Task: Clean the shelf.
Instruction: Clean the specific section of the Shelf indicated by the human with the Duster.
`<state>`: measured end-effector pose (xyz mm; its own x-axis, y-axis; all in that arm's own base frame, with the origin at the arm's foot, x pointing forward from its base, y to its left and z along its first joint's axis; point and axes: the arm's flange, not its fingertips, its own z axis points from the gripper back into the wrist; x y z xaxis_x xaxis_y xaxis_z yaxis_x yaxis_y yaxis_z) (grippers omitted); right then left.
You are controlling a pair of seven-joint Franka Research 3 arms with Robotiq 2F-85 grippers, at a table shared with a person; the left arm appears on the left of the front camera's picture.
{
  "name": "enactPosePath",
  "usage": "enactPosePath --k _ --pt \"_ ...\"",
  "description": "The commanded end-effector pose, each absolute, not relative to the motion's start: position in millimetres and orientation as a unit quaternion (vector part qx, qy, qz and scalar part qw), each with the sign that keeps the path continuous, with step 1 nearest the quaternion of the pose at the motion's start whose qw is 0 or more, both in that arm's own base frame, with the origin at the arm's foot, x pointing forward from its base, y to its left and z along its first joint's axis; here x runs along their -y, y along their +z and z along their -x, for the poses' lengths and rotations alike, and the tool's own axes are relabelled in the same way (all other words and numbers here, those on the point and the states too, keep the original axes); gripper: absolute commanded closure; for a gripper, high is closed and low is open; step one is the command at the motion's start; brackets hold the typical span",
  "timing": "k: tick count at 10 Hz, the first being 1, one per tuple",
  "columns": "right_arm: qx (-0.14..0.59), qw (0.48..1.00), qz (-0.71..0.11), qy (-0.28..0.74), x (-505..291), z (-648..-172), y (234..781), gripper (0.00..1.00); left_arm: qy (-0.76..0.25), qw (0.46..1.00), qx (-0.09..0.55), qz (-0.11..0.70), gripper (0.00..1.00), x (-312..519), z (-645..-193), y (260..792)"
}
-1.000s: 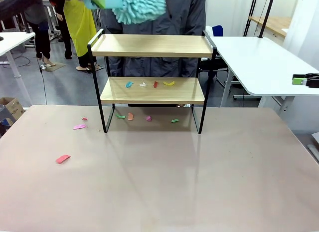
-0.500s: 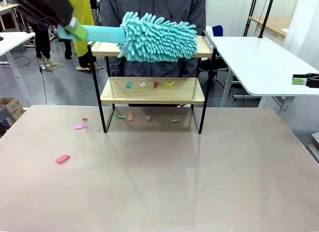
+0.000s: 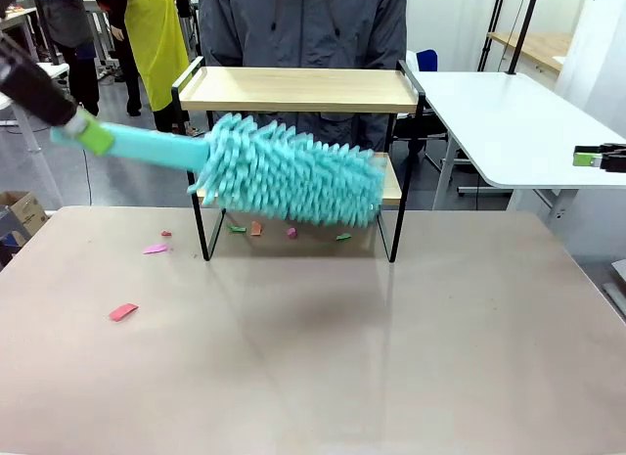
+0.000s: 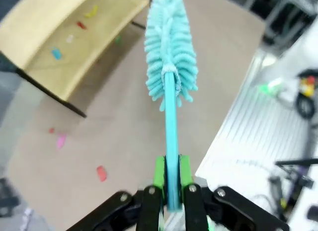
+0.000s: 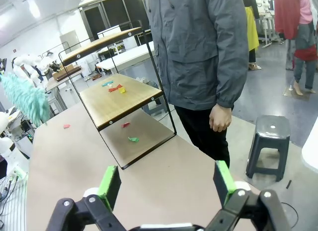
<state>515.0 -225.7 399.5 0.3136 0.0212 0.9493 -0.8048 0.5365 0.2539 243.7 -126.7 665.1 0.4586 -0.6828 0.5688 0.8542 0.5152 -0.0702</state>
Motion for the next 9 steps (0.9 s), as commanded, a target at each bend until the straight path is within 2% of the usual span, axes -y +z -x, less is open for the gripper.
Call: enactPosePath --k 1,4,9 --pt "0.511 0.714 -0.382 0.290 224 -515 402 0.00 -0.517 0.823 0.209 0.104 0.86 123 -234 648" --pt "0.511 0.714 -0.382 0.290 224 -515 402 0.00 -0.560 0.811 0.157 0.058 0.86 113 -230 625" --pt "0.511 0.714 -0.382 0.290 224 -515 402 0.00 -0.557 0.816 0.141 0.055 0.86 116 -232 621"
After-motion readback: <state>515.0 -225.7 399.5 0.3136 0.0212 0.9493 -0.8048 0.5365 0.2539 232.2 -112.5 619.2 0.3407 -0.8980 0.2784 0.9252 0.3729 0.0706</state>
